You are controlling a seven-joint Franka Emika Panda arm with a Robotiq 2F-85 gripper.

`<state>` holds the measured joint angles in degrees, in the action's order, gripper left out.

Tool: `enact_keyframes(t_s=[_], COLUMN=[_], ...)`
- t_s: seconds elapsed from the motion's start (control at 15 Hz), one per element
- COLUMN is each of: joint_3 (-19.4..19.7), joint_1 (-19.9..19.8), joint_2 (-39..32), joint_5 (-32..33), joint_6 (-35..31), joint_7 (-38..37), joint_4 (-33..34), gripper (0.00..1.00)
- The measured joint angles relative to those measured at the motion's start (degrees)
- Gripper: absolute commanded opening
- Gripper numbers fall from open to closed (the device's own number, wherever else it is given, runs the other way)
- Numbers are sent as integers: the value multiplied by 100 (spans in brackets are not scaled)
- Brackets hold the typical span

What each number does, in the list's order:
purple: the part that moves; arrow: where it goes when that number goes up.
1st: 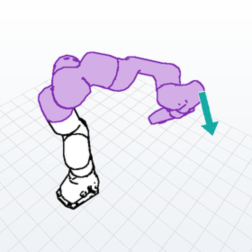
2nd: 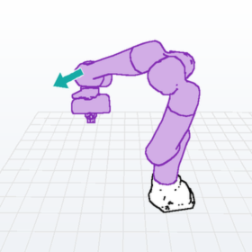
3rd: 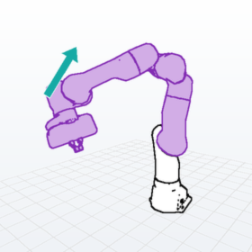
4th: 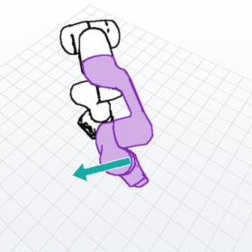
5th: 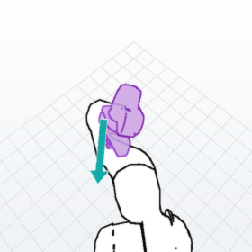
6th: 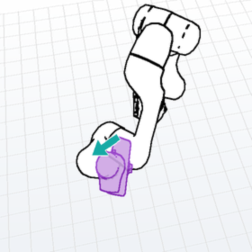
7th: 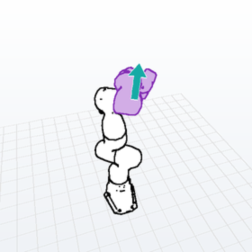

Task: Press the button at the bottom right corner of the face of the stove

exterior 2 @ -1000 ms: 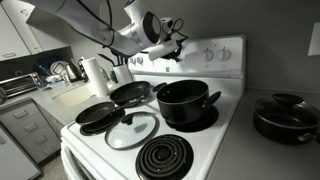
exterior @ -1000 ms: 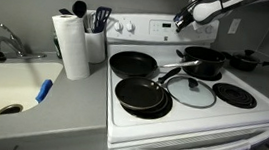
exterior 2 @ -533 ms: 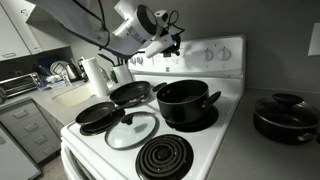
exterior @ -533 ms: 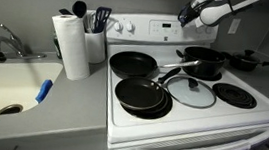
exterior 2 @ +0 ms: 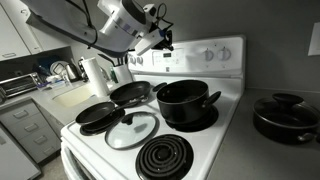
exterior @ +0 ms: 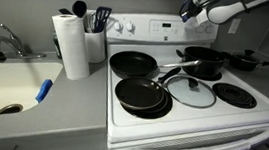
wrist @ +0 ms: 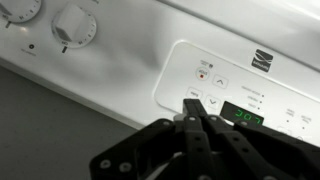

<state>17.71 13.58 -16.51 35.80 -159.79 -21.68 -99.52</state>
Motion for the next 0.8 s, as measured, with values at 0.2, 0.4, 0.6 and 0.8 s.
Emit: enact_keyframes(t_s=[0.2,0.4,0.6,0.8], joint_3=[47,55,55,57], joint_1=[82,107,111,109], joint_2=[156,276,356,434], joint_5=[265,398,413,413], joint_6=[2,6,15,19], joint_7=[-247,-337,-342,-342], joint_4=[-154,-281,-380,-486], gripper=[0,0,0,0])
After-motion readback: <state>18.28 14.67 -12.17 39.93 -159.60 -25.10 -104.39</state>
